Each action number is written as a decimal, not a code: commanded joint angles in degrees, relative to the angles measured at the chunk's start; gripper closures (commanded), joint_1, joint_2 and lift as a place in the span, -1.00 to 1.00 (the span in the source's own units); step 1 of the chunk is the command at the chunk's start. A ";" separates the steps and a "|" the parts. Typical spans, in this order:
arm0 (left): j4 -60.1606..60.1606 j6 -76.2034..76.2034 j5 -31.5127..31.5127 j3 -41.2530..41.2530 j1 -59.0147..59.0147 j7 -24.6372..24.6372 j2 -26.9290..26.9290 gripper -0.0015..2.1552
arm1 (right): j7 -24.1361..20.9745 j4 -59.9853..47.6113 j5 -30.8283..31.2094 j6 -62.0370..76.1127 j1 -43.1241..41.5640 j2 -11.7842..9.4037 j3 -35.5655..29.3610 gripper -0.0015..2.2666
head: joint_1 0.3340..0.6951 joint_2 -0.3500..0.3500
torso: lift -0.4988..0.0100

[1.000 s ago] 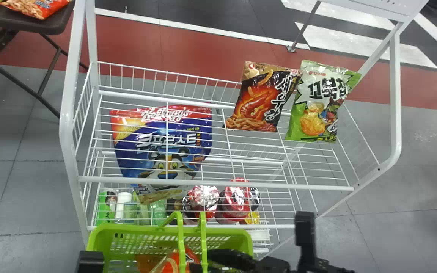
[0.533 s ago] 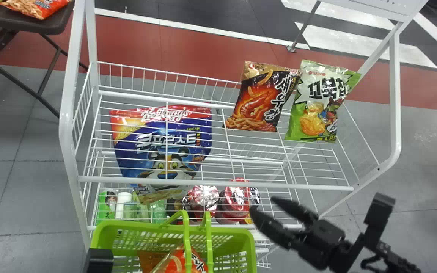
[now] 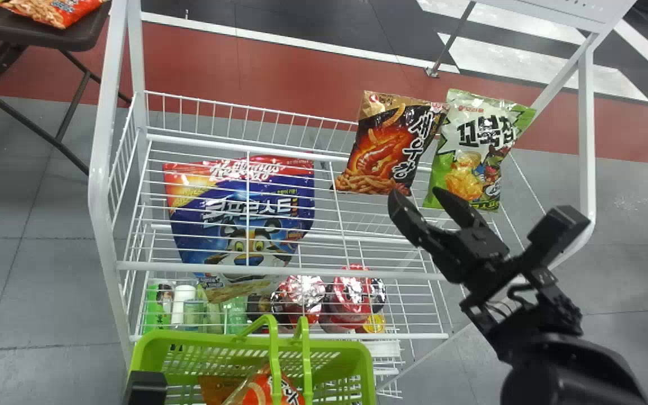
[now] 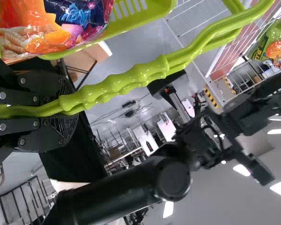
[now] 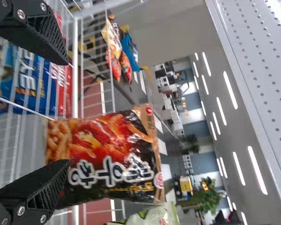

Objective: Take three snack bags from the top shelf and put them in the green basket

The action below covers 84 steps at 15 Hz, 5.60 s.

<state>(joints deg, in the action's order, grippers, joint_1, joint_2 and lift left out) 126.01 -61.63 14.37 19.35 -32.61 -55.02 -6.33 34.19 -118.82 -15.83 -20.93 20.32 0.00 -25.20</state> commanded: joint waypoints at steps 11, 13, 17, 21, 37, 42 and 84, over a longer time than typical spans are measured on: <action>-0.24 -1.79 0.40 -0.45 0.79 -0.09 -0.43 0.46 | -18.02 21.35 14.86 12.36 -18.74 -1.58 -1.08 -0.93 | 1.00 -1.00 | 0.83; -0.33 -2.14 0.40 -0.45 0.96 -0.09 -0.43 0.46 | -18.37 24.87 14.86 12.71 -20.41 -3.52 -3.01 -0.93 | 1.00 -1.00 | 0.83; -0.59 -3.72 0.22 0.16 2.11 0.44 -0.43 0.46 | -18.46 34.45 14.95 14.47 -24.19 -8.70 -5.21 -0.92 | 1.00 -1.00 | 0.83; -0.77 -4.07 0.05 0.60 2.55 1.32 -0.35 0.46 | -15.29 34.80 14.51 12.36 -23.84 -9.76 -5.03 0.59 | 1.00 -1.00 | 0.83; 0.20 -4.25 0.05 0.34 1.49 1.23 -1.05 0.46 | -17.76 14.32 -4.92 11.83 -4.94 -6.33 -9.08 0.98 | 1.00 -1.00 | 0.83; -0.07 -3.90 -0.04 0.43 1.49 1.50 -0.96 0.46 | -7.74 -2.03 -14.85 -5.92 6.66 0.00 -14.70 0.98 | 1.00 -1.00 | 0.83; 2.22 -1.96 -1.27 2.36 2.28 3.61 -0.52 0.46 | -1.41 -16.35 -7.99 -32.29 26.17 -3.69 5.95 -0.96 | 1.00 -1.00 | 0.83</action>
<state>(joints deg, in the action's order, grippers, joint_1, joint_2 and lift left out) 128.22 -63.57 13.08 21.64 -30.42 -51.48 -6.91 32.53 -134.66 -23.40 -59.34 46.12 -4.22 -18.15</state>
